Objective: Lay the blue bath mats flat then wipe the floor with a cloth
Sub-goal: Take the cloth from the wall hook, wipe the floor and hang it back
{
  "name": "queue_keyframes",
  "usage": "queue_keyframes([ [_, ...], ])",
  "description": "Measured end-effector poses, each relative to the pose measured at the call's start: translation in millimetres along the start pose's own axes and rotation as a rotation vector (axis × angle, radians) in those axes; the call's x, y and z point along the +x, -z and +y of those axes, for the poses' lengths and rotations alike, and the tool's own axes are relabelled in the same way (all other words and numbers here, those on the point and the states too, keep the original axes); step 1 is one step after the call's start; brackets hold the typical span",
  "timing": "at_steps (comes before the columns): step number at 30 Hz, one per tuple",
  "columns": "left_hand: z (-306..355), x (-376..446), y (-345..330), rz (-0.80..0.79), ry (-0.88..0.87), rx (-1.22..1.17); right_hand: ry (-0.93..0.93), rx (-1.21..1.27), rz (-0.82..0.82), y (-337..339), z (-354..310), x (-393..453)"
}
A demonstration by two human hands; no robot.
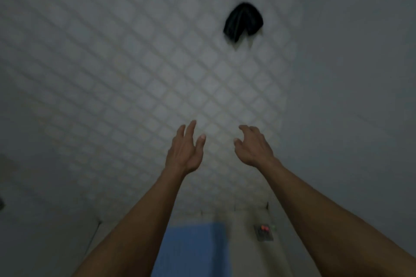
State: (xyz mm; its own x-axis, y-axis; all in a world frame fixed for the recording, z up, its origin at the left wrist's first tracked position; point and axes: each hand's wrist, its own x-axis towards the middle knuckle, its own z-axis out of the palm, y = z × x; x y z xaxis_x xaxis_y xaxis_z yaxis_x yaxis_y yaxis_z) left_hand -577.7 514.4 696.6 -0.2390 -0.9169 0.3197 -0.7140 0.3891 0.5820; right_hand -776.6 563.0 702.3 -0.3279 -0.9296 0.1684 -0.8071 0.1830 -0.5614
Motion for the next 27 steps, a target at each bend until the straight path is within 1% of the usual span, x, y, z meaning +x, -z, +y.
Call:
queue_keyframes([
  [4, 23, 20, 18, 0.056, -0.050, -0.015, 0.017, 0.023, 0.071, 32, -13, 16],
  [9, 31, 44, 21, 0.034, -0.106, -0.049, 0.024, 0.006, 0.067, 48, -20, 27],
  [14, 42, 85, 28, 0.052, -0.144, -0.092, 0.041, -0.044, 0.117, 75, -29, 56],
  [18, 52, 124, 39, 0.082, -0.197, -0.126, 0.046, -0.022, 0.232, 102, -46, 90],
  [22, 60, 154, 36, 0.095, -0.242, -0.156, 0.083, -0.014, 0.297, 104, -54, 113],
  [27, 68, 184, 12, 0.049, -0.295, -0.195, 0.060, -0.020, 0.271, 97, -44, 135],
])
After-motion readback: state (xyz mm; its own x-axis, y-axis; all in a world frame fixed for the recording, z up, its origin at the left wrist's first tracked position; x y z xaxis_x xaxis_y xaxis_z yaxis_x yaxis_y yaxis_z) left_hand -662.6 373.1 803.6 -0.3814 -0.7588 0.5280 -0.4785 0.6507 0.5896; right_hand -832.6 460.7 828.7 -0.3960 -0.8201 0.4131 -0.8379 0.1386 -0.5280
